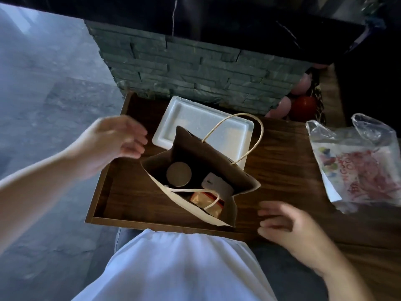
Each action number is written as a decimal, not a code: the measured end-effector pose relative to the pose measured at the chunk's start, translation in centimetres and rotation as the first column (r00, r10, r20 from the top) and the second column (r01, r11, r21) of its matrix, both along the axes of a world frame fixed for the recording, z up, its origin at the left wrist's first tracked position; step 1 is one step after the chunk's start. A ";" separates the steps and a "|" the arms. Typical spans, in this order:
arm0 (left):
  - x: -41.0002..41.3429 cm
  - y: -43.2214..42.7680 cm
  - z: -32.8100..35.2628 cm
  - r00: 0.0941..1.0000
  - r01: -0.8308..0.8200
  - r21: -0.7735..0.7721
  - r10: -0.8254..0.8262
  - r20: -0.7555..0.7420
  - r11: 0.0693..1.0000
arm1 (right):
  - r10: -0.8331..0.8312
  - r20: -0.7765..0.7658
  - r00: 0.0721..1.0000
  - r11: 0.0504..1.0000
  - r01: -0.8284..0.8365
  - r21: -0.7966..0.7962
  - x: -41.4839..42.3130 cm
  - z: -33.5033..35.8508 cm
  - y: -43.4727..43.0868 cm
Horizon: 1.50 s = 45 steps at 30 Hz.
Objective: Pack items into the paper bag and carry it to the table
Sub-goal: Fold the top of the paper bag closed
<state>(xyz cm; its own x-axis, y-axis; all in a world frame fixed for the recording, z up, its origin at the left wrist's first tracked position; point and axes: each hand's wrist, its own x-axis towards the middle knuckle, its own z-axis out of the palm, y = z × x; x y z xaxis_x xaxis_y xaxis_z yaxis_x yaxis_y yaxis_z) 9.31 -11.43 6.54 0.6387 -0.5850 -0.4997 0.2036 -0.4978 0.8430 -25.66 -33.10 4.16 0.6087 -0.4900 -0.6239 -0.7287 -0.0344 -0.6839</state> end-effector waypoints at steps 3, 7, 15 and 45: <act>-1.3 2.3 -6.5 0.989 0.149 0.260 -0.148 -0.023 0.954 | 0.070 -0.077 0.995 0.985 -0.057 0.162 1.4 -2.5 2.9; -4.3 2.6 -11.8 0.977 0.211 0.286 -0.196 -0.080 0.935 | 0.098 -0.099 0.990 0.986 -0.084 0.142 4.0 -5.8 5.3; -8.4 3.6 -14.1 0.945 0.260 0.347 -0.312 0.102 0.901 | -0.204 0.189 0.960 0.979 0.200 0.043 5.5 -10.0 5.2; -8.9 1.5 -10.2 0.974 -0.128 -0.135 0.150 0.168 0.982 | -0.250 0.386 0.888 0.968 0.239 0.076 8.8 -8.2 0.0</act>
